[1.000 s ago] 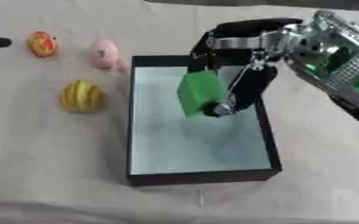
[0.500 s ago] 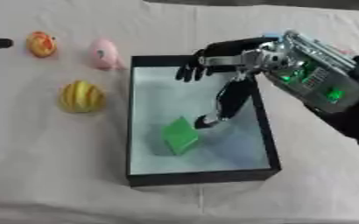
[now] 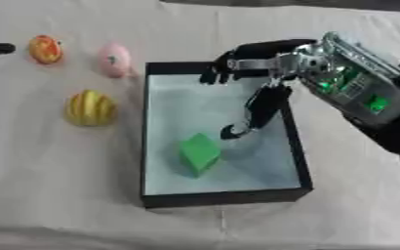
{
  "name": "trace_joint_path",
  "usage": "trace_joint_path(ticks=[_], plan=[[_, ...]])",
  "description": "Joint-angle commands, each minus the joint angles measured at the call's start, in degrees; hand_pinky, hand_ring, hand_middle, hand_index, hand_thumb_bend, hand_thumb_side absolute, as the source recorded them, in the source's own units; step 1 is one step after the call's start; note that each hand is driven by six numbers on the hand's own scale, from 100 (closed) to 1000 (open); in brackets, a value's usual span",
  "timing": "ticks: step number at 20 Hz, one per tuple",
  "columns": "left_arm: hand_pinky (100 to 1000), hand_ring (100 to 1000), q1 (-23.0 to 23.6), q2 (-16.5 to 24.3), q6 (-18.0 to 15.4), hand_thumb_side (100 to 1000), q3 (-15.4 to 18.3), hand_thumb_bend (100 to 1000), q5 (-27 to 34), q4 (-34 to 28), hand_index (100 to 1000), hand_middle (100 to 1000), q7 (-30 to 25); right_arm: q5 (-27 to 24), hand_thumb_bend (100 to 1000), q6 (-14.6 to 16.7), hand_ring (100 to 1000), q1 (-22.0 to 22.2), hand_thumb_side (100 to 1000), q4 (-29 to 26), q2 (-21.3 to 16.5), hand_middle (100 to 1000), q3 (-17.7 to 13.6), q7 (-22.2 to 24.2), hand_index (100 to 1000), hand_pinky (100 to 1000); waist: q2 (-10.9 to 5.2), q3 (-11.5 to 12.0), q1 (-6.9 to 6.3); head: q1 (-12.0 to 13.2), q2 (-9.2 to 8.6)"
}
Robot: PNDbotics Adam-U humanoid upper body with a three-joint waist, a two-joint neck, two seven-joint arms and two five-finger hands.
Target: Pick up objects on the table and place them in the box.
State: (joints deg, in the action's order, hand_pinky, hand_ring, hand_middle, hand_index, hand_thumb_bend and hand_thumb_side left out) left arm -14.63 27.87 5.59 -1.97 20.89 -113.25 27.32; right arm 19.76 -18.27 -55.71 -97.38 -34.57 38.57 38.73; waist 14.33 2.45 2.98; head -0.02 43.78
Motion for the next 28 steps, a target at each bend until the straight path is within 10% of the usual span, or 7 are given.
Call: trace_joint_path(ticks=[1,7,8,9,17,28], plan=[[594,810,-0.32,1.41,-0.15,805,0.35,232,-0.05,-0.86,732,792,-0.09,-1.51,438,-0.99,839,0.70,243,-2.76,-4.71,830,-4.56,-2.84,907,839,-1.41,-0.16,-0.17,0.39,-0.01],[594,809,-0.23,1.61,-0.35,804,0.74,232,-0.23,-0.97,733,793,0.23,-2.50,501,-2.12,842,8.24,222,-2.49,-14.25,824,-14.35,-10.19,900,844,-1.20,-0.46,0.02,0.76,-0.34],[594,809,-0.23,1.63,-0.38,804,0.80,232,-0.26,-0.99,733,793,0.31,-2.52,100,-1.91,846,9.54,100,-1.77,-15.45,830,-15.82,-11.27,902,847,-1.17,-0.44,0.05,0.64,-0.37],[594,809,-0.23,1.67,-0.43,803,0.88,232,-0.31,-1.03,733,793,0.38,-2.30,505,-1.92,854,10.78,235,-0.50,-16.62,835,-17.13,-12.07,906,850,-1.12,-0.49,0.07,0.56,-0.43],[594,808,-0.14,1.65,-0.54,804,1.17,230,-0.50,-1.17,732,794,0.70,2.21,515,2.15,873,14.69,252,13.89,-19.30,852,-23.64,-14.04,916,860,-0.83,-0.46,0.00,0.49,-0.68],[594,806,-0.24,1.39,-0.53,805,1.14,228,-0.51,-1.27,732,795,0.64,6.49,544,9.80,899,8.25,238,28.80,-14.92,877,-25.15,-11.87,931,876,-0.57,-0.23,-0.27,0.38,-1.61]])
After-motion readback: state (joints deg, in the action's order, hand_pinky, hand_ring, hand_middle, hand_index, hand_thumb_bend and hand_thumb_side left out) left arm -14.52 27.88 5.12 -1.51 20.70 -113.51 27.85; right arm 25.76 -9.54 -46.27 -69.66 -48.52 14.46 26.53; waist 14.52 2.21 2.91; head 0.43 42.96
